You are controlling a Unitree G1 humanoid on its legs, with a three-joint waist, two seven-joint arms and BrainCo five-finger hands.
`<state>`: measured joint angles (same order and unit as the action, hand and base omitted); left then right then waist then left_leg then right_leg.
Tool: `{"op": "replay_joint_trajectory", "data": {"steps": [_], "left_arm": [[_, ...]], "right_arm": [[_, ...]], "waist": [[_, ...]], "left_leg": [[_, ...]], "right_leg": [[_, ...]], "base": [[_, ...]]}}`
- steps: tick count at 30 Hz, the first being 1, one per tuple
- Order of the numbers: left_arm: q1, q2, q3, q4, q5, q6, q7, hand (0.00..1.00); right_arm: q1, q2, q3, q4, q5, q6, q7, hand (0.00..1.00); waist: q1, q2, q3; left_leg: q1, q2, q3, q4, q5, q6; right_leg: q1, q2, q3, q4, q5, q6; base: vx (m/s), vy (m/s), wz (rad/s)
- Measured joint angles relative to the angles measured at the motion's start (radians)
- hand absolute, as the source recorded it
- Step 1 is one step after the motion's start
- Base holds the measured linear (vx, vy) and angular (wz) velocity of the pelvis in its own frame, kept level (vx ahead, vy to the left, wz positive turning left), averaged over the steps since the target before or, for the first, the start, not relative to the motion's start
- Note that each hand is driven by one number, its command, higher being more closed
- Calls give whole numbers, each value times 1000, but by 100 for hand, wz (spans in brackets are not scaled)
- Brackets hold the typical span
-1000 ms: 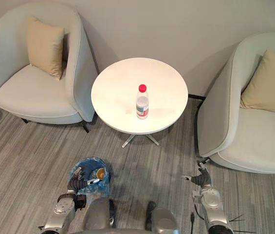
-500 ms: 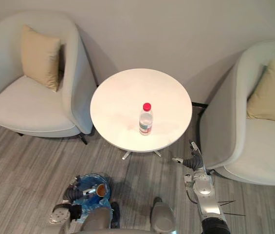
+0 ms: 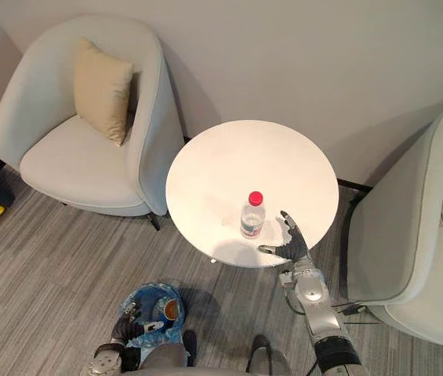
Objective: Gather rubbish on tea table into small bin, then transfer packed bag to large trash can.
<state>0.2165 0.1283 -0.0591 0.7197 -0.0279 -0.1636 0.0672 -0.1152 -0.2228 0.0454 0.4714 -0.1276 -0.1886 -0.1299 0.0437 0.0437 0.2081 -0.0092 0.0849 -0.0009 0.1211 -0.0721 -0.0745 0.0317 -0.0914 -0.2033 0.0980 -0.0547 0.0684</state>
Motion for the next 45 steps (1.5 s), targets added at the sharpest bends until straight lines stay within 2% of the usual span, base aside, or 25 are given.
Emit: {"op": "replay_joint_trajectory", "data": {"steps": [3,7,9,15,16,18,20,25,27,31,33,37,40,42,45], "left_arm": [[1,1,-1,2,0,0,0,0],[0,2,-2,2,-1,-12,0,0],[1,2,-1,6,-1,-15,0,0],[8,1,-16,20,-11,-17,0,0],[8,-1,-19,20,-13,-17,0,0],[8,-6,-22,19,-40,-17,0,0],[7,-5,-25,19,-52,-19,0,0],[4,-4,-26,14,-88,-19,-1,0],[-1,-3,-27,10,-88,-19,-2,0],[0,-2,-30,-28,-98,-22,-3,0],[0,-3,-33,-35,-98,-22,-3,0],[-1,-5,-37,-46,-98,-22,-5,0],[0,-1,-28,-45,-96,-22,-10,0],[1,5,-19,-44,-96,-22,-17,0],[1,6,-9,-44,-96,-21,-21,0]], "right_arm": [[-55,13,-2,59,23,1,-29,0],[-159,22,-10,101,89,1,-62,0],[-187,22,-15,123,99,1,-67,0],[-331,2,-45,191,168,3,-98,0],[-351,-11,-46,195,177,3,-105,100],[-409,-32,-65,242,206,4,-113,100],[-447,-49,-78,283,225,9,-127,100],[-545,-119,-80,323,306,17,-132,100],[-554,-144,-85,330,329,17,-132,100],[-554,-176,-88,320,364,17,-131,100],[-543,-175,-87,256,363,17,-130,100],[-426,-167,-87,-21,350,-8,-131,100],[-274,-126,-79,-205,312,-50,-110,100],[-199,-97,-65,-262,293,-63,-84,100],[-75,-57,-30,-318,273,-72,-48,100]], "waist": [[1,2,-1],[26,8,3],[28,13,6],[31,56,40],[32,63,44],[52,74,55],[56,76,67],[66,84,97],[80,84,101],[80,82,110],[79,82,117],[78,80,125],[61,66,133],[51,53,131],[52,38,124]], "left_leg": [[-19,-5,-31,-23,29,1],[-57,-15,-60,-63,80,0],[-64,-18,-77,-82,100,-2],[-121,-24,-107,-123,115,-9],[-135,-25,-109,-123,115,-9],[-156,-29,-122,-121,115,-9],[-161,-25,-136,-119,116,-9],[-197,-27,-161,-117,182,-3],[-203,-30,-165,-117,196,2],[-210,-42,-188,-117,206,7],[-207,-45,-189,-117,206,7],[-189,-52,-194,-122,202,11],[-164,-71,-225,-123,198,14],[-161,-83,-253,-122,199,14],[-160,-92,-295,-123,203,14]], "right_leg": [[-4,-2,-36,-10,15,-3],[-43,-1,-51,-19,35,-9],[-50,-1,-64,-19,40,-10],[-99,0,-77,-31,44,-5],[-110,1,-77,-31,44,-5],[-128,2,-79,-30,44,-4],[-128,-2,-82,-27,47,-2],[-168,-9,-101,24,48,-5],[-175,-12,-103,34,48,-7],[-177,-19,-126,60,24,-7],[-177,-23,-126,71,13,-8],[-173,-36,-130,112,-20,-6],[-158,-66,-162,181,-74,0],[-154,-81,-189,216,-101,1],[-134,-94,-241,239,-127,2]], "base": [[-110,-7,37],[-163,4,20],[-218,-5,25],[-186,8,23],[-80,10,16],[-75,6,13],[-17,-14,17],[42,-21,19],[81,-29,10],[107,-39,23],[73,-23,8],[31,-11,9],[13,-18,37],[-1,-39,53],[-5,-51,47]]}}
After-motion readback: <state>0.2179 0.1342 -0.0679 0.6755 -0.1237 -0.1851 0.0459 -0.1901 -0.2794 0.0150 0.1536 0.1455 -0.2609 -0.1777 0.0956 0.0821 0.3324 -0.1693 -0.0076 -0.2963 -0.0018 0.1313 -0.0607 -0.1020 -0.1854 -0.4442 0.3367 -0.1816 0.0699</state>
